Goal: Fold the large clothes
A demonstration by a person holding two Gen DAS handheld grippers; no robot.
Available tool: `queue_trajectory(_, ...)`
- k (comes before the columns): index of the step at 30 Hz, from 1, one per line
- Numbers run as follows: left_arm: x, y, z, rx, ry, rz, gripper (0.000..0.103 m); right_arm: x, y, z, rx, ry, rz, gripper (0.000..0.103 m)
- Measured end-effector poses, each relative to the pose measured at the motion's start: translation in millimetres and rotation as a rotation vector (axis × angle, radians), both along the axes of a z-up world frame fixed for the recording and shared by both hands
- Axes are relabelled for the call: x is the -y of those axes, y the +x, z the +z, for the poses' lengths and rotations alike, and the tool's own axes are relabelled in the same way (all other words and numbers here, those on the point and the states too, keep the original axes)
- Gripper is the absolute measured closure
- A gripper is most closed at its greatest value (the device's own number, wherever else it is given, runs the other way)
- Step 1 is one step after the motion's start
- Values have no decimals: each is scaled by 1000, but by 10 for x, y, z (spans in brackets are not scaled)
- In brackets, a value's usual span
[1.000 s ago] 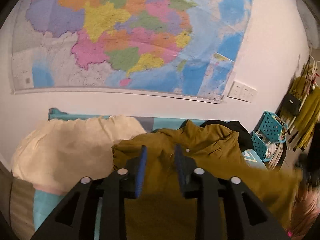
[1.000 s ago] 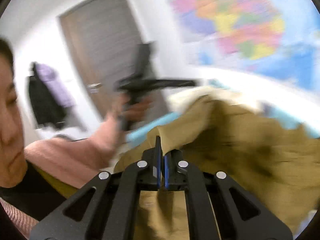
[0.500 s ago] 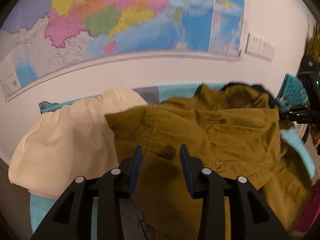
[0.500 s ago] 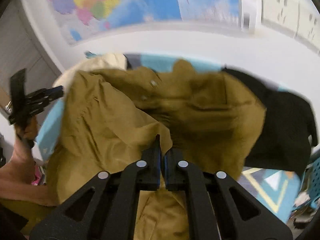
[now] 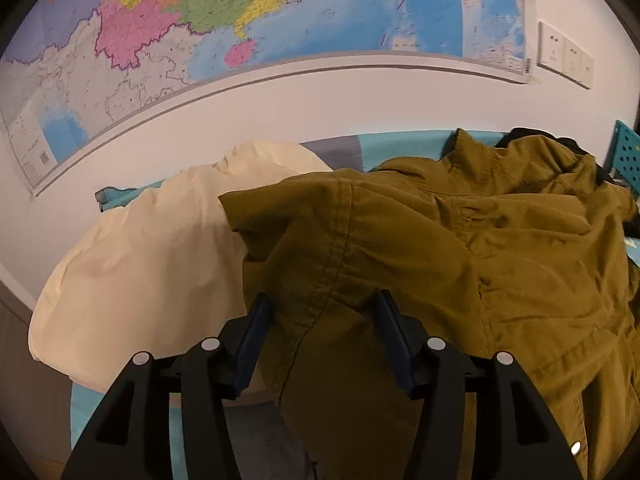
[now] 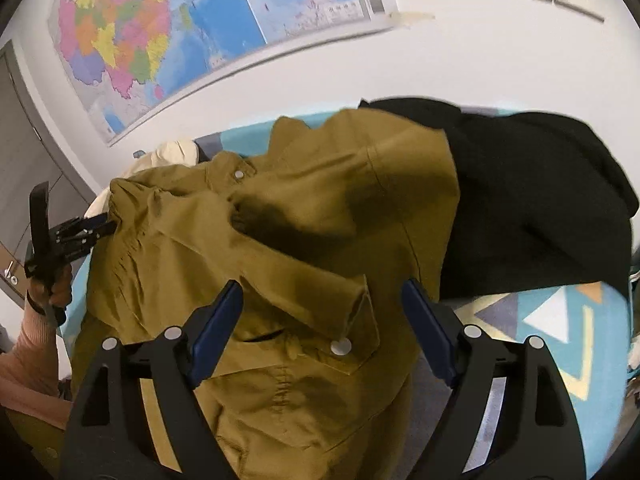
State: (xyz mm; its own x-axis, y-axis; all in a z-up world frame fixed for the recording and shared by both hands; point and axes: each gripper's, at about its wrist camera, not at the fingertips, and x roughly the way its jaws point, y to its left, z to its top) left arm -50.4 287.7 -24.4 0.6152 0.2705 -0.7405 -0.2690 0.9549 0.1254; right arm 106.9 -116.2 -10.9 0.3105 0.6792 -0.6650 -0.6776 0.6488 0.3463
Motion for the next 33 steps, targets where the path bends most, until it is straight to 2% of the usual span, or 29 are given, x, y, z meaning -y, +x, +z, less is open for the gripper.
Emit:
queue_trajectory(2, 5, 28, -6, -2, 5, 13, 49, 32, 73, -20, -52, 86, 9, 35)
queue_trajectory(3, 0, 35, -2, 0, 7, 20, 49, 50, 103, -13, -79, 118, 15, 46)
queue_trajectory(4, 6, 36, 5, 1, 7, 23, 49, 73, 116, 3, -92, 140, 25, 66)
queue_trajectory(7, -6, 13, 40, 16, 6, 34, 49, 254, 86, 217, -119, 207, 29, 92)
queue_trajectory(9, -13, 14, 50, 20, 7, 36, 49, 357, 73, 396, -112, 222, 4, 93)
queue_trajectory(11, -11, 44, 42, 23, 19, 47, 49, 398, 94, 536, -75, 187, -35, 95)
queue_trajectory(15, 27, 141, -47, 17, 50, 71, 48, 239, 222, 408, -49, 33, -109, 95)
queue_trajectory(16, 47, 154, -65, 17, 68, 75, 48, 154, 240, 329, -42, -11, -106, 93)
queue_trajectory(18, 81, 166, -88, 18, 98, 79, 48, 142, 266, 240, -46, -25, -130, 84)
queue_trajectory(20, 90, 133, -69, 30, 98, 80, 48, 228, 298, 172, -63, -4, -176, 66)
queue_trajectory(23, 122, 0, 40, 85, 91, 63, 48, 368, 203, 297, 8, 16, -229, 62)
queue_trajectory(24, 150, -47, 86, 108, 87, 47, 48, 424, 112, 392, 49, 42, -243, 57)
queue_trajectory(26, 258, -194, 206, 177, 90, -5, 48, 400, -48, 519, 120, 58, -221, 55)
queue_trajectory(28, 362, -259, 252, 202, 67, -70, 48, 270, -232, 598, 177, 71, -157, 53)
queue_trajectory(30, 462, -256, 230, 203, 32, -136, 48, 16, -360, 570, 189, 49, -62, 53)
queue_trajectory(33, 614, -102, 46, 145, 42, -186, 48, -303, -402, 444, 202, -17, 20, 55)
